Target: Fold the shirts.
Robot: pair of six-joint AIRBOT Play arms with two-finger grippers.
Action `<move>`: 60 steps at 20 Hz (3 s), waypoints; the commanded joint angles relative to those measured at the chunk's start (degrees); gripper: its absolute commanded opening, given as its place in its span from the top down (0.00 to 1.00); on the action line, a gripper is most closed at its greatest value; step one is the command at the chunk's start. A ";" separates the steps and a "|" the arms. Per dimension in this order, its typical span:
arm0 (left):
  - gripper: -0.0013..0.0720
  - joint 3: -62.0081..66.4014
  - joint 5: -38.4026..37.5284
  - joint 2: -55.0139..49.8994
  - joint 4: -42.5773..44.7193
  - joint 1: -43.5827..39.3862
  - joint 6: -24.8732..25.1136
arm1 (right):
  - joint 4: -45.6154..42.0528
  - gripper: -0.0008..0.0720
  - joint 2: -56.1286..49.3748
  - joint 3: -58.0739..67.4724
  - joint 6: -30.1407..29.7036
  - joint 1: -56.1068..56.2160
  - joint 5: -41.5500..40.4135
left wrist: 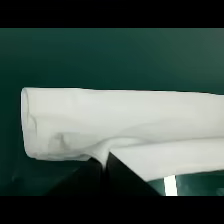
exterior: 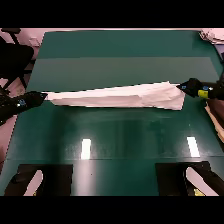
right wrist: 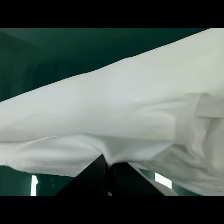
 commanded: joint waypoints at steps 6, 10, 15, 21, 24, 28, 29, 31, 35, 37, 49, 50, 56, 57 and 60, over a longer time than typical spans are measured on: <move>0.95 -2.16 4.72 -10.99 -1.44 -0.17 1.07 | 0.37 0.97 -17.92 5.46 -2.93 0.11 -0.22; 0.95 -2.14 0.33 -11.19 -1.81 -0.17 1.09 | 0.31 0.97 -16.06 5.46 -3.74 0.15 3.06; 0.95 -0.83 -11.34 -10.73 -1.97 -0.17 2.80 | -0.02 0.97 -6.45 5.40 -3.08 0.15 7.54; 0.96 -0.48 -12.33 5.73 13.57 -0.17 -5.81 | -4.63 0.97 7.02 -7.76 2.01 -2.32 7.89; 0.96 -0.52 -17.88 8.24 14.51 -0.17 -6.93 | -3.89 0.97 12.57 -13.31 2.95 -2.82 7.56; 0.95 -0.66 -13.92 7.85 14.16 -0.17 -6.91 | -2.82 0.97 16.81 -15.32 3.10 -2.84 3.10; 0.95 -0.66 -12.11 7.06 14.12 -0.17 -6.91 | -2.73 0.97 16.24 -15.34 3.10 -2.82 1.18; 0.95 -1.05 -10.56 5.03 14.05 -0.17 -6.84 | -2.73 0.97 13.18 -15.34 3.08 -2.82 -0.42; 0.95 -3.32 -8.83 1.33 14.05 -0.17 -6.88 | -2.71 0.97 4.02 -14.51 2.97 -2.82 -0.52; 0.95 -4.50 -7.28 -0.46 13.81 -0.17 -6.88 | -2.69 0.97 -0.15 -12.70 2.23 -2.67 -0.28; 0.95 -4.68 3.87 -12.15 -0.63 -0.17 2.75 | -3.52 0.97 -13.42 -3.41 1.97 2.91 -1.57; 0.95 -4.68 4.20 -12.76 -0.72 -0.17 3.17 | -3.87 0.97 -13.42 -3.41 1.97 2.80 -2.05; 0.95 -4.63 5.40 -17.94 -1.38 -0.17 4.50 | -5.95 0.97 -13.38 -3.39 2.01 2.75 -5.35; 0.95 -4.63 5.88 -18.38 -3.04 -0.17 6.32 | -5.90 0.97 -13.38 -3.41 2.03 2.75 -5.99; 0.95 -4.63 7.37 -19.50 -10.16 -0.20 13.44 | -5.92 0.97 -13.40 -3.41 2.03 2.75 -7.89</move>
